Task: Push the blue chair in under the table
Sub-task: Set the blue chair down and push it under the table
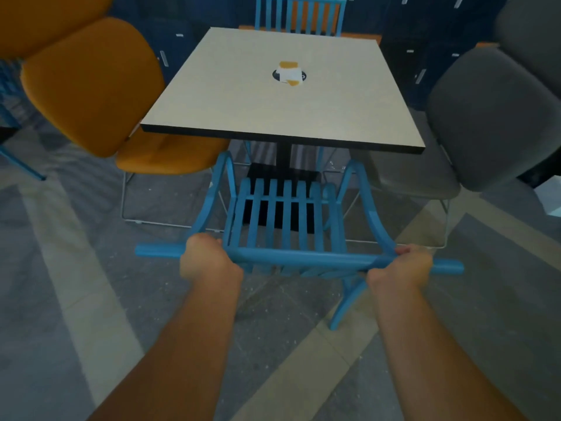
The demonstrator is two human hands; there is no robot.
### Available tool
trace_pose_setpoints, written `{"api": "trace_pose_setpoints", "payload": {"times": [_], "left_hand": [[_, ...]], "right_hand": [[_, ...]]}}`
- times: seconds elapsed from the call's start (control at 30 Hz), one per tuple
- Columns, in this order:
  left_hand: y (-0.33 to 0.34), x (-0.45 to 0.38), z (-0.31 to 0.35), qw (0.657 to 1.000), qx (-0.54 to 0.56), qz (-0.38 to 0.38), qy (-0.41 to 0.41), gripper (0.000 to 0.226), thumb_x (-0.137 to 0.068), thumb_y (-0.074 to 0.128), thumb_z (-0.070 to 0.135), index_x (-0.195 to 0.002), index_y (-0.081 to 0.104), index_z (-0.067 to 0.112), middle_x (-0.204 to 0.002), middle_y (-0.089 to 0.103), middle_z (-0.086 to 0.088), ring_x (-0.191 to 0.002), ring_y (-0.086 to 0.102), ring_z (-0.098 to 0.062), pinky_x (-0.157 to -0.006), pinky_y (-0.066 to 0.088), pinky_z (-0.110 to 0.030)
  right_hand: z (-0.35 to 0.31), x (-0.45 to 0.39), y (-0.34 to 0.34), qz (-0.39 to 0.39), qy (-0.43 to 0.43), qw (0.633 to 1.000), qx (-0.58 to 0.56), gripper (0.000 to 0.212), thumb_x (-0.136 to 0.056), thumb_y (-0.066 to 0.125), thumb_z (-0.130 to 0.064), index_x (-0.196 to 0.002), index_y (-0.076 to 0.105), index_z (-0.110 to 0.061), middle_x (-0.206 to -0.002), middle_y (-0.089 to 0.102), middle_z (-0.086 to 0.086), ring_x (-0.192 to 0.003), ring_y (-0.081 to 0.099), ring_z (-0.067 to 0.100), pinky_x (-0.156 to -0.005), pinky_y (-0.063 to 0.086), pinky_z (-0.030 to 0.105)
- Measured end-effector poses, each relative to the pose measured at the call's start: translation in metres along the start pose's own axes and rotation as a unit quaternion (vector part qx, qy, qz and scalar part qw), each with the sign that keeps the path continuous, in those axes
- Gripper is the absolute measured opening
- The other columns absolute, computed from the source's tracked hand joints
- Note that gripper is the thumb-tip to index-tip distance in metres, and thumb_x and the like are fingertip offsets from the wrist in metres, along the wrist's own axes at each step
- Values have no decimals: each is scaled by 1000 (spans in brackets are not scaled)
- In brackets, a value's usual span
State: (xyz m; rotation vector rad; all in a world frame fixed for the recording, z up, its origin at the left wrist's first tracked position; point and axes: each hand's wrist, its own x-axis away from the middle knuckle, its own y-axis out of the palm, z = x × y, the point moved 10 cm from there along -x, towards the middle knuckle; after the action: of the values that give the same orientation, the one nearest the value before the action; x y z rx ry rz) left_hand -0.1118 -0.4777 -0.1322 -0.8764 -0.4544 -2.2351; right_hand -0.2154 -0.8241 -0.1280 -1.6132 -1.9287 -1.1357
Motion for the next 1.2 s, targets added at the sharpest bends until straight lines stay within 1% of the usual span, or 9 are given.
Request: {"api": "trace_pose_setpoints", "payload": {"times": [0.1, 0.17, 0.27, 0.37, 0.53, 0.63, 0.7, 0.97, 1.2], "left_hand": [[-15, 0, -5, 999, -33, 21, 0, 19, -94, 54, 4, -105, 68, 3, -89, 60, -6, -72, 60, -19, -58, 53, -35], [-17, 2, -10, 999, -19, 1, -30, 17, -87, 58, 6, -103, 64, 4, -85, 55, -8, -71, 59, -22, -57, 53, -37], [-13, 10, -8, 998, -4, -56, -39, 23, -83, 63, 7, -106, 63, 4, -98, 61, -13, -86, 67, -28, -65, 60, -41], [-17, 10, -12, 995, 11, -94, -41, 17, -83, 65, 5, -100, 62, 6, -114, 60, -15, -98, 67, -29, -82, 62, -47], [-33, 7, -16, 992, -2, -122, -45, 21, -84, 64, 3, -105, 60, 5, -110, 57, -16, -93, 65, -30, -87, 60, -51], [-32, 4, -6, 989, -14, -140, -41, 23, -86, 62, 2, -109, 58, 4, -101, 55, -16, -85, 66, -29, -86, 60, -51], [-26, 2, 3, 988, -24, -152, -33, 13, -87, 62, 2, -99, 57, 5, -92, 53, -14, -76, 64, -25, -83, 60, -50], [-19, -10, 11, 985, -43, -165, -22, 8, -86, 61, 1, -88, 54, 5, -89, 60, -16, -82, 69, -28, -80, 61, -49], [-36, -14, 2, 982, -51, -178, -27, 6, -88, 62, 2, -93, 58, 4, -98, 65, -17, -89, 71, -29, -68, 59, -47]], "right_hand": [[5, -5, -14, -23, 12, 999, 44, 24, -72, 53, -12, -96, 50, -15, -112, 50, 9, -102, 55, 31, -95, 45, 58], [7, -1, -15, -69, 45, 993, 82, 38, -76, 55, -14, -113, 51, -9, -123, 50, 17, -108, 56, 41, -91, 45, 64], [2, 3, -14, -133, 79, 979, 134, 28, -81, 59, -10, -107, 49, -6, -110, 47, 18, -104, 58, 44, -71, 51, 63], [0, 2, -15, -167, 101, 976, 100, 25, -83, 57, -2, -107, 48, -6, -119, 48, 24, -105, 58, 46, -78, 51, 65], [7, 11, -34, -183, 118, 973, 76, 28, -84, 53, -1, -110, 45, -7, -138, 45, 28, -111, 56, 48, -84, 50, 64], [12, 21, -34, -191, 126, 971, 69, 26, -84, 52, -1, -109, 45, -7, -129, 46, 25, -110, 57, 46, -74, 51, 62], [15, 24, -29, -193, 129, 971, 62, 28, -84, 53, -1, -110, 44, -7, -129, 44, 24, -112, 55, 46, -81, 49, 64], [14, 22, -19, -193, 116, 972, 68, 17, -85, 54, 0, -100, 48, -6, -112, 46, 21, -110, 55, 45, -83, 47, 67], [18, 21, -37, -216, 100, 971, 40, 24, -85, 50, 1, -106, 51, -12, -98, 59, 13, -84, 71, 23, -84, 49, 66]]}}
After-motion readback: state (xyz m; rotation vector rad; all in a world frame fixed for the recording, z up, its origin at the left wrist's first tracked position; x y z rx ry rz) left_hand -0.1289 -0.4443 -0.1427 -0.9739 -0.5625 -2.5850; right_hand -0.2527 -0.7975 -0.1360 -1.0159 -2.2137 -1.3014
